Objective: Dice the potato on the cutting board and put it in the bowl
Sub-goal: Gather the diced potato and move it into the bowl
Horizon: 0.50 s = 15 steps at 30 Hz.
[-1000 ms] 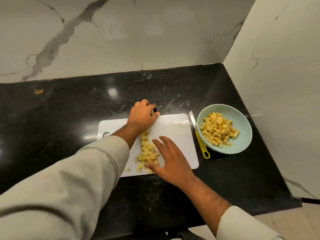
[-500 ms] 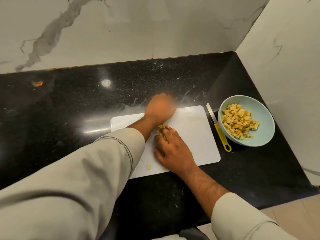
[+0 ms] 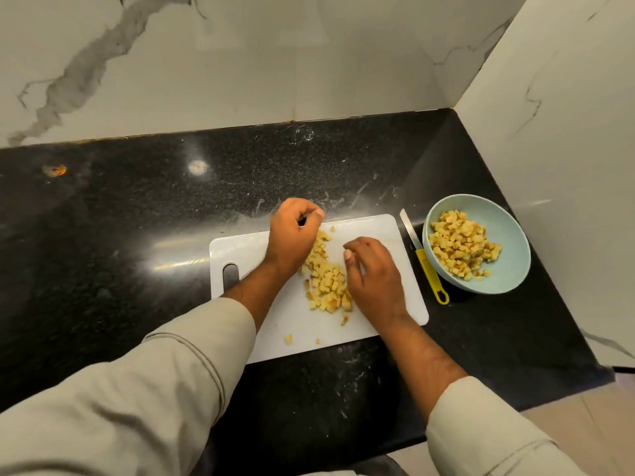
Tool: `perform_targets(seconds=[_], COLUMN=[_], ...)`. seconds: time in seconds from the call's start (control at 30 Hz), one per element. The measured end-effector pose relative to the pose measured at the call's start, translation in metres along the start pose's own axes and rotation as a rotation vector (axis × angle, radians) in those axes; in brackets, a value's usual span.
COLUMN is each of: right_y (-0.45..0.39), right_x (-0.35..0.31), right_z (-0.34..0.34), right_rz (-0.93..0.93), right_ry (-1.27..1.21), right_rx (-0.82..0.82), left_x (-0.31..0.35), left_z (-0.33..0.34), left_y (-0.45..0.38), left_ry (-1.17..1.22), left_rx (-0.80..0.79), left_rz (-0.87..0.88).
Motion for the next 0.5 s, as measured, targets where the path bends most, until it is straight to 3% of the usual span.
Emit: perform_targets(seconds=[0.17, 0.27, 0.37, 0.5], right_y=[-0.006, -0.017, -0.021, -0.020], right_x=[0.015, 0.005, 0.006, 0.008], right_z=[0.012, 0.026, 0.031, 0.031], right_rz=[0.064, 0.033, 0.001, 0.015], right_ry=[0.146, 0.090, 0.037, 0.022], right_rx=[-0.252, -0.300, -0.336, -0.287], left_x=[0.004, 0.010, 0.009, 0.005], left_z=[0.014, 0.011, 0.007, 0.009], left_y=[0.019, 0.029, 0.019, 0.008], left_ry=[-0.138, -0.029, -0.207, -0.339], left_rx=[-0.294, -0.211, -0.044, -0.130], left_rz=[0.053, -0.021, 0.090, 0.093])
Point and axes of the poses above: each hand's wrist, its own y-axis away from the middle knuckle, its own z-axis out of the palm, x = y × z, the point moved 1 cm from there along -y, towards the middle knuckle, and after that the axes turned 13 degrees about x, right-handed, at the moved point
